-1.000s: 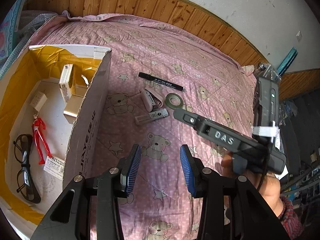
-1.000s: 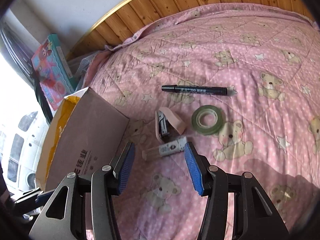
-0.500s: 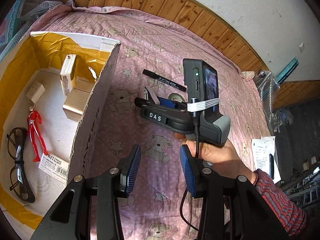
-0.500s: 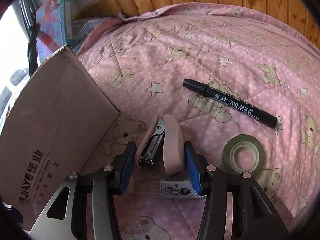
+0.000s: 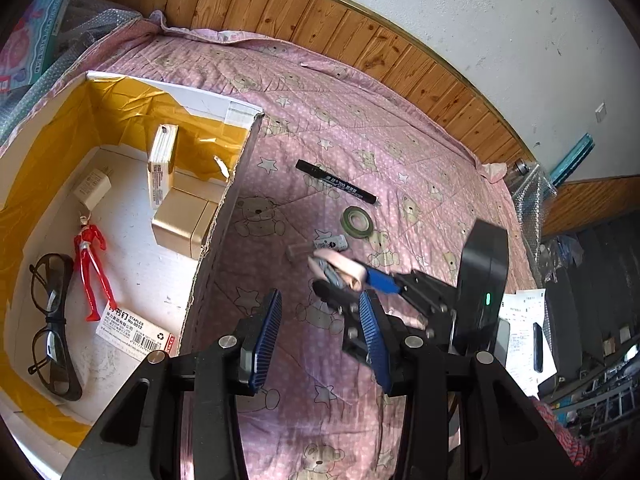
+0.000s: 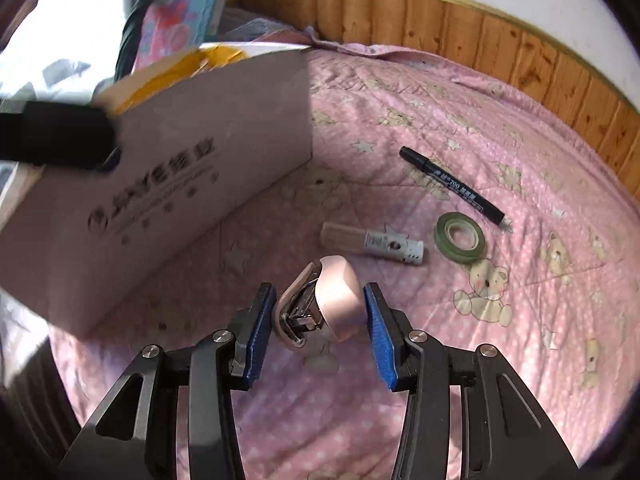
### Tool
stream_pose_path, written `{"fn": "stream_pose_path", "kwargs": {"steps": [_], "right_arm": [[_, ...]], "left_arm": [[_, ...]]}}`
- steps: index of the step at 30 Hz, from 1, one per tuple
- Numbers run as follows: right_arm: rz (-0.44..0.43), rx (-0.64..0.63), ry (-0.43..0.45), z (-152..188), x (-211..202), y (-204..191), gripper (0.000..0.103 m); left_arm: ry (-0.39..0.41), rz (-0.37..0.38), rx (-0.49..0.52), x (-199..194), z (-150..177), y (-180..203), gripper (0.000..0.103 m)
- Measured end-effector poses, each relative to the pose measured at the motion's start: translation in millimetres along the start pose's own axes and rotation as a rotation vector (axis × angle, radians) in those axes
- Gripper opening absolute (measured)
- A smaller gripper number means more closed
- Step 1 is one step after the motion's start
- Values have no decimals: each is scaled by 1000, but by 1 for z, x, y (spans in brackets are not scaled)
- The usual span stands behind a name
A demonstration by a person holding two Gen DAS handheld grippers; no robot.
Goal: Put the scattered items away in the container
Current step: 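Open the right tool to set the stapler down beside the left tool, then grasp the white clear-capped tube with the right tool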
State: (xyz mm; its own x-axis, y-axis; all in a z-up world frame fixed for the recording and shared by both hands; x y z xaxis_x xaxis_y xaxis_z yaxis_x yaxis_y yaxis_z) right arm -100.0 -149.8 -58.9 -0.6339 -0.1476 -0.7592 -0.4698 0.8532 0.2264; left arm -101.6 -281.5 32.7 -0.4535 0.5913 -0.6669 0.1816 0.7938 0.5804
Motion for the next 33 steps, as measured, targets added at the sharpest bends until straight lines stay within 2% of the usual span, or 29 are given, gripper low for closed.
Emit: {"fn": "stream_pose_path", "kwargs": {"steps": [2, 4, 6, 9, 10, 12, 14, 15, 17, 21, 22, 24, 25, 27, 33], "right_arm": [[3, -130, 20, 15, -11, -27, 51], [-50, -178, 33, 26, -20, -37, 51], [-114, -94, 19, 26, -24, -23, 52], [-237, 146, 10, 19, -25, 26, 52], [-253, 211, 16, 14, -23, 42, 52], [-205, 243, 26, 1, -14, 63, 53], [-124, 173, 24, -16, 4, 68, 53], [-98, 122, 11, -24, 16, 67, 53], [-64, -22, -14, -37, 41, 57, 53], [-77, -315, -80, -43, 82, 31, 53], [-85, -330, -41, -45, 82, 30, 52], [-151, -271, -99, -50, 89, 41, 41], [-150, -245, -111, -51, 89, 46, 17], [-132, -207, -123, -45, 85, 55, 17], [-224, 119, -162, -10, 55, 95, 17]], "left_arm": [[5, 1, -17, 1, 2, -2, 45], [10, -6, -30, 1, 5, -3, 45], [7, -4, -36, -1, 8, -5, 45], [13, -4, -39, -7, 11, -7, 45], [13, -2, -39, -8, 12, -8, 46], [-1, 9, -35, -4, 15, -7, 51], [-16, -13, 7, 2, 19, 0, 56], [-21, -26, 35, 5, 20, 5, 62], [-24, -40, 56, 10, 23, 11, 63], [-15, -51, 56, 10, 22, 10, 63], [-5, -50, 47, 8, 22, 9, 63], [5, -46, 38, 4, 23, 9, 63], [2, -40, 41, 4, 24, 11, 63], [-3, -36, 50, 5, 27, 17, 63], [-68, -9, 78, 29, 39, 32, 63]]}}
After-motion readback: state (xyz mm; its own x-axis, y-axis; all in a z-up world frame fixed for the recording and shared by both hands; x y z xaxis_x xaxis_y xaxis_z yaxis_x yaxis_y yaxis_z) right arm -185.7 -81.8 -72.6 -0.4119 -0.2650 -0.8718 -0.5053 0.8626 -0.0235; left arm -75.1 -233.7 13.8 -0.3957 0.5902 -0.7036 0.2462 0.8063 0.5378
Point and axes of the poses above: each gripper's, at about its wrist camera, not at the fingertips, and x roughly the way its jaws point, y to its right, z to its underside, the point moved 1 cm from there along x, roughly the way its jaws point, and after that the axes turned 11 degrees about z, right-handed, at the moved point
